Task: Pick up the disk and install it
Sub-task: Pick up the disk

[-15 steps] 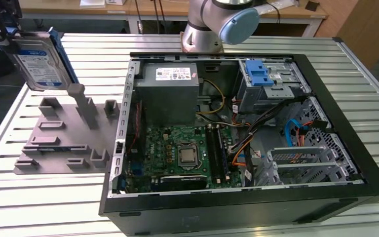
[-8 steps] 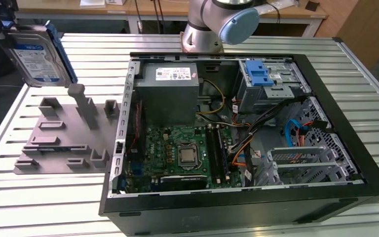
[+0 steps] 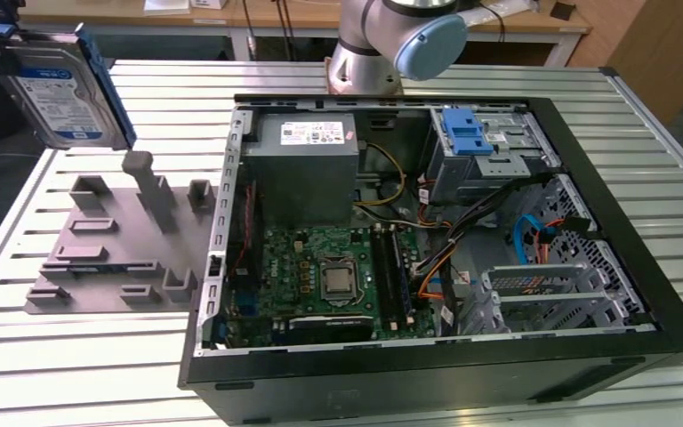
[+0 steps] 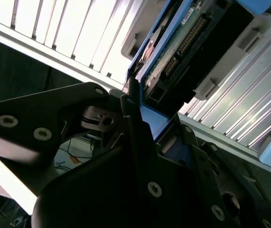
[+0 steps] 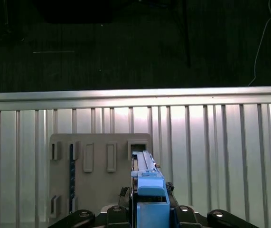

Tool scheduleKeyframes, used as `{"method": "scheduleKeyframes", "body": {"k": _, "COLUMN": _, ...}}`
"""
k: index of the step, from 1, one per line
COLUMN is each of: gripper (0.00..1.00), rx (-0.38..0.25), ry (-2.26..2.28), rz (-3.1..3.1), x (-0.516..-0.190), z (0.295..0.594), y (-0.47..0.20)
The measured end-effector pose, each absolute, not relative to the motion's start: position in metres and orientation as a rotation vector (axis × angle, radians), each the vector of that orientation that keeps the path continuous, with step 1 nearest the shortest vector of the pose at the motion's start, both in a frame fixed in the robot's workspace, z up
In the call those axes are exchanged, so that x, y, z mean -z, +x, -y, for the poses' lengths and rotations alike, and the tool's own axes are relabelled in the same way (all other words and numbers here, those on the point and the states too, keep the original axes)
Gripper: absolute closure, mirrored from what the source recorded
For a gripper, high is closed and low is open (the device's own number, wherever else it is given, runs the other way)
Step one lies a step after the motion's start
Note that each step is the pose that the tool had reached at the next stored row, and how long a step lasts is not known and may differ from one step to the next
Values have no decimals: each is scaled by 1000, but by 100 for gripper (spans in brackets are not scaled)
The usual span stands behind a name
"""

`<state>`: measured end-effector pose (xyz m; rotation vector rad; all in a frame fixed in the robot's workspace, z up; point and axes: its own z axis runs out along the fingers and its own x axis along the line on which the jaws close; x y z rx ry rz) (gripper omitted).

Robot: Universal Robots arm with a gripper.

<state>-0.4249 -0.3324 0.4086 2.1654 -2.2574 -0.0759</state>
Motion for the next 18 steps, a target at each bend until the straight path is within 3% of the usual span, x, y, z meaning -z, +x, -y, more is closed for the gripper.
{"method": "scheduleKeyframes", "body": {"k": 18, "gripper": 63, "rx": 76, "ry": 2165, "rz": 2257, "x": -450, "z": 332, "y": -425}}
